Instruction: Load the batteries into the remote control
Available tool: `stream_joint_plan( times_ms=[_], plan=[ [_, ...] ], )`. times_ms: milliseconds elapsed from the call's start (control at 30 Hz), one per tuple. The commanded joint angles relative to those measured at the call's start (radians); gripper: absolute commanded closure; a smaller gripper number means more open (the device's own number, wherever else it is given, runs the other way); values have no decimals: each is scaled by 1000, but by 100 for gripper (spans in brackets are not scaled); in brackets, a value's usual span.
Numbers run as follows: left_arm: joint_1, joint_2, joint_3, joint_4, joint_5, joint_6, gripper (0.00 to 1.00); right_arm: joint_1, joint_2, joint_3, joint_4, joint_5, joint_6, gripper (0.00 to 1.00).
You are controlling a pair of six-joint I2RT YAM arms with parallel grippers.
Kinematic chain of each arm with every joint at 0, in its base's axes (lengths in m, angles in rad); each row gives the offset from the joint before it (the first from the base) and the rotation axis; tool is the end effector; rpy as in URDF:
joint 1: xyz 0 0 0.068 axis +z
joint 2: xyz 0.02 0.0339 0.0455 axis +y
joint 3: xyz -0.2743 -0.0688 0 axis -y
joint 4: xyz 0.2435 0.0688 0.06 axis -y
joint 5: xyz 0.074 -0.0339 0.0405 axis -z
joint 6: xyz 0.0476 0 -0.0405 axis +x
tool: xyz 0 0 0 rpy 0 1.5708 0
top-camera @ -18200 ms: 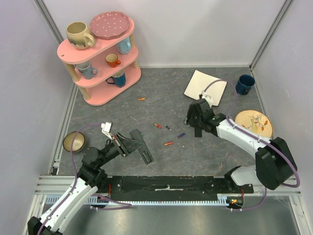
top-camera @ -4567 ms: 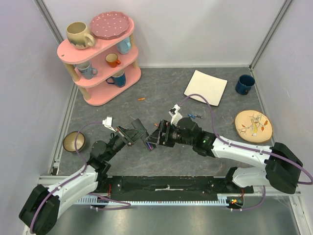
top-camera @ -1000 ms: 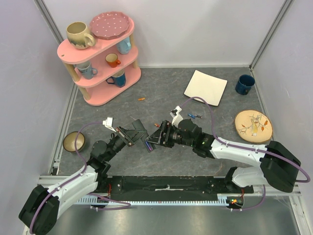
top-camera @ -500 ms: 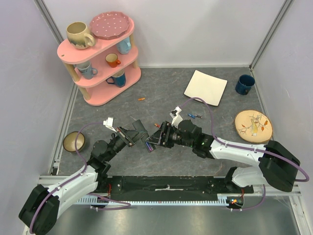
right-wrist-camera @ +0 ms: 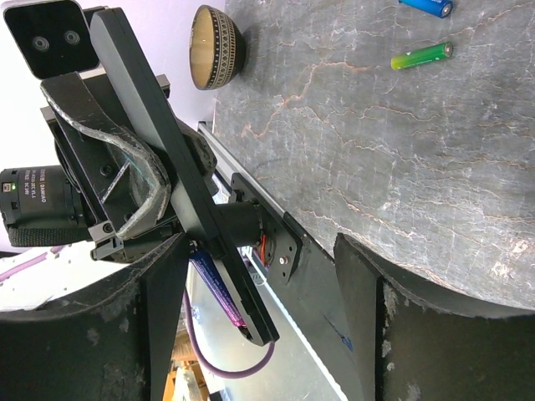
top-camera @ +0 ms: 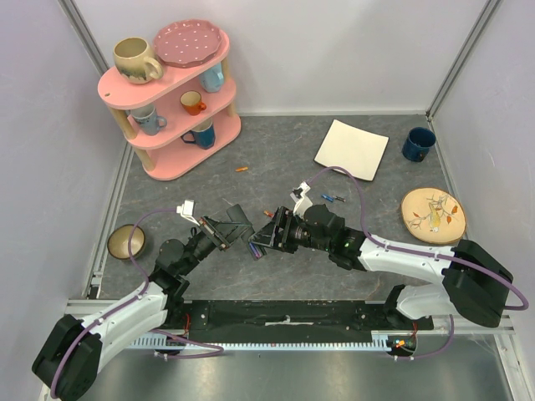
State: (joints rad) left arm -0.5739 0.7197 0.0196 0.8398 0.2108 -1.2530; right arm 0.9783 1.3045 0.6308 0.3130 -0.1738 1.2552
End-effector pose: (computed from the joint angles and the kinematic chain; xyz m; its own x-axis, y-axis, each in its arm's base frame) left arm 0.1273 -0.0941 0.2001 -0.6331 -0.6968 -0.3371 0.3313 0.1496 -0.9316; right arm 0.1544 0.2440 0.2304 -0.9238 0.3044 -0.2324 -0.0943 0.4074 0.9084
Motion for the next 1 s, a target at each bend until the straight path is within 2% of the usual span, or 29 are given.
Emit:
stream_joint_plan(
  times_ms=[0, 700, 967],
  plan=[
    [3, -19, 19, 114, -50, 4, 98, 16, -1, 24, -81, -7, -37, 22],
    [3, 0, -20, 105, -36, 24, 98, 3, -59, 119, -80, -52, -79, 13],
    [3, 17, -20, 142, -15, 14, 98, -33, -99, 122, -115, -85, -145, 14]
  ],
)
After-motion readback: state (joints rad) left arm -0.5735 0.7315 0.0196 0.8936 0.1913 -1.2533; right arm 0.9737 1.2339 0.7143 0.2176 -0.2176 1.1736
